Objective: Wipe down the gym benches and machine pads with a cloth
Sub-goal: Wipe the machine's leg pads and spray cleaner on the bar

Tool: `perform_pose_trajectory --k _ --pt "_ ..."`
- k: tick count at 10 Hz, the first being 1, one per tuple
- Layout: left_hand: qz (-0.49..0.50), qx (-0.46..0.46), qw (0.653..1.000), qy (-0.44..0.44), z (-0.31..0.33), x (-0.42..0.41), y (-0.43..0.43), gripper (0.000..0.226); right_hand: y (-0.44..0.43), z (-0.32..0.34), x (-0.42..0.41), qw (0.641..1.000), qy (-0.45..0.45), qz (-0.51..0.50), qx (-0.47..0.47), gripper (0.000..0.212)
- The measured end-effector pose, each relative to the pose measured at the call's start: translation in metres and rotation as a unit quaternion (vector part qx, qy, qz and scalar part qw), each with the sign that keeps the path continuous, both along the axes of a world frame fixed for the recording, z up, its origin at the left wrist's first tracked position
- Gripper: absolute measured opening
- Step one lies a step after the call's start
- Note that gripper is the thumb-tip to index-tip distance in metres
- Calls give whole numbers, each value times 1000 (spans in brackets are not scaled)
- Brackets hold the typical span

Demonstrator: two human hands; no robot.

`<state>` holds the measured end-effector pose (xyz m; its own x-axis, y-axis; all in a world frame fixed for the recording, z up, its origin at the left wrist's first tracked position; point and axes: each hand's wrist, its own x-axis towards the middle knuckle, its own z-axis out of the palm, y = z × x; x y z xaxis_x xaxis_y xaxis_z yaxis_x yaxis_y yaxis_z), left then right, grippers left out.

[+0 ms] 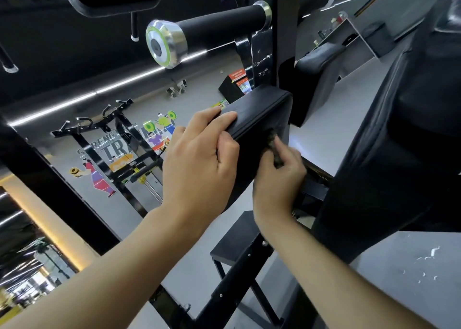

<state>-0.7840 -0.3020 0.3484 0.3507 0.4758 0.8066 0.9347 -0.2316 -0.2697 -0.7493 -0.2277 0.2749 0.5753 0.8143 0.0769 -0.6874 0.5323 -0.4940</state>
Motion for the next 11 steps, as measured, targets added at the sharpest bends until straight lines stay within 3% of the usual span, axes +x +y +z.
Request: perform_pose_trajectory --k 1,3,4,6,7,9,11 --pt "1 2 1000 -2 0 0 1 55 24 12 12 999 45 25 -15 33" --pt "3 9 1000 -5 -1 2 -1 55 -4 4 5 1000 -2 -3 21 30" --pt "7 6 1000 -4 -1 2 -1 55 20 15 17 999 42 22 -1 32" --pt "8 5 1000 -11 -1 3 -1 55 -12 6 8 999 3 -20 45 28" --pt "9 2 1000 -8 -1 3 -2 55 19 18 27 1000 8 -20 7 32" --pt "9 4 1000 -6 -1 4 -2 55 -20 9 11 997 -7 -26 72 30" --pt "13 -6 1000 -6 -2 2 -2 55 2 21 23 999 11 -35 33 34"
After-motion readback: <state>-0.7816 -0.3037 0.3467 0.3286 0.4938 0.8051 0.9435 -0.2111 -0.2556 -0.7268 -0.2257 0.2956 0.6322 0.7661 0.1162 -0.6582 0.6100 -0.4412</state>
